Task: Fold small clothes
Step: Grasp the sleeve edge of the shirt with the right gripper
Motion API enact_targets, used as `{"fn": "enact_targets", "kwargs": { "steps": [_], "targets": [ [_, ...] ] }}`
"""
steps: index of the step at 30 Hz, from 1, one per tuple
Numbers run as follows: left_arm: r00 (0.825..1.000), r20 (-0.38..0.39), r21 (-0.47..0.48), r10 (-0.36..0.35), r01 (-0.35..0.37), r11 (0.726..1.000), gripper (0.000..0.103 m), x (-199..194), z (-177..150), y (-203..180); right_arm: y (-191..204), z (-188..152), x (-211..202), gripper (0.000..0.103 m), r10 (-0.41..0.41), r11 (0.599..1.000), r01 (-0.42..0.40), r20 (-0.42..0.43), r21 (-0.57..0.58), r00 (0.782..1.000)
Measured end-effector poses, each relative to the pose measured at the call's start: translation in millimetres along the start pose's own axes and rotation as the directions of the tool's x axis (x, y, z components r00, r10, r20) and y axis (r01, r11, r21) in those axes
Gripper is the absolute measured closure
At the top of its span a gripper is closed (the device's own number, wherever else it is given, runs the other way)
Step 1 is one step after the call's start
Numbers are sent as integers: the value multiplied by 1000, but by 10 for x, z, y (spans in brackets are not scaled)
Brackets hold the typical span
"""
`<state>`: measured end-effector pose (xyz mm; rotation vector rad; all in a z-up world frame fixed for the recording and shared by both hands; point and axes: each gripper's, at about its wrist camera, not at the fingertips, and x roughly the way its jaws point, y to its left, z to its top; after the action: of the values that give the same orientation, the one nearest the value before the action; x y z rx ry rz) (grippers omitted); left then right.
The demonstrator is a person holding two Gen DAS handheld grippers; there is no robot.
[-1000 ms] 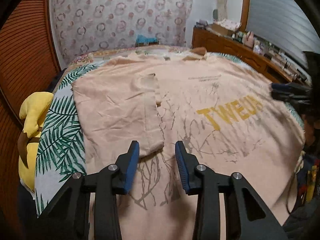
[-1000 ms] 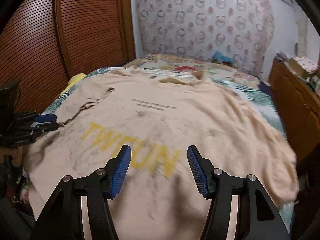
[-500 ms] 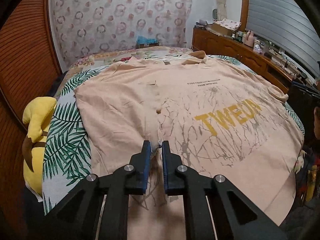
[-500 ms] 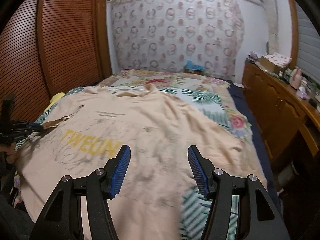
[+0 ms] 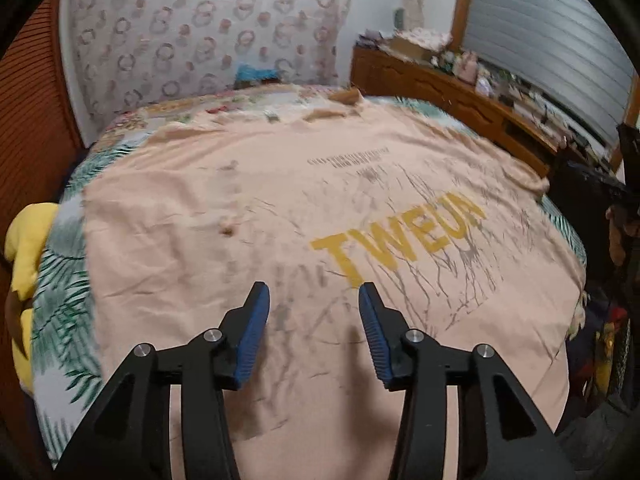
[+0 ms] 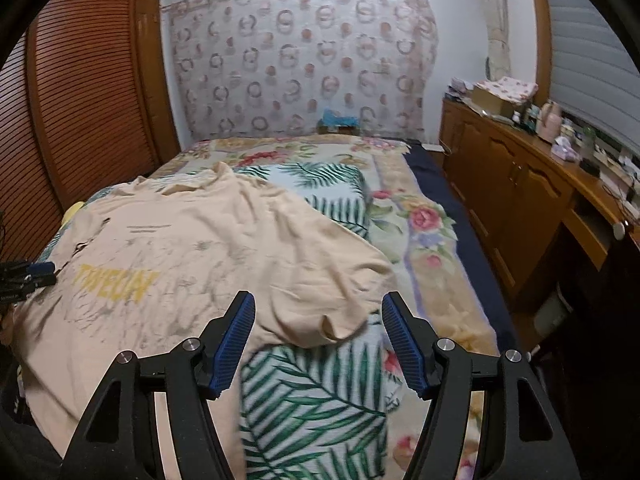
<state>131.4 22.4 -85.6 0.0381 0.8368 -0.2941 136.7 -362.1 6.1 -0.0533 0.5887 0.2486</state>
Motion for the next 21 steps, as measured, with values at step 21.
{"fn": "enact_targets", "kwargs": {
  "steps": [21],
  "targets": [
    [999,-49,113,8,-3,994,18,313,64,-318,-262,216,429,35,69,989,-52,-117,140,991]
  ]
}}
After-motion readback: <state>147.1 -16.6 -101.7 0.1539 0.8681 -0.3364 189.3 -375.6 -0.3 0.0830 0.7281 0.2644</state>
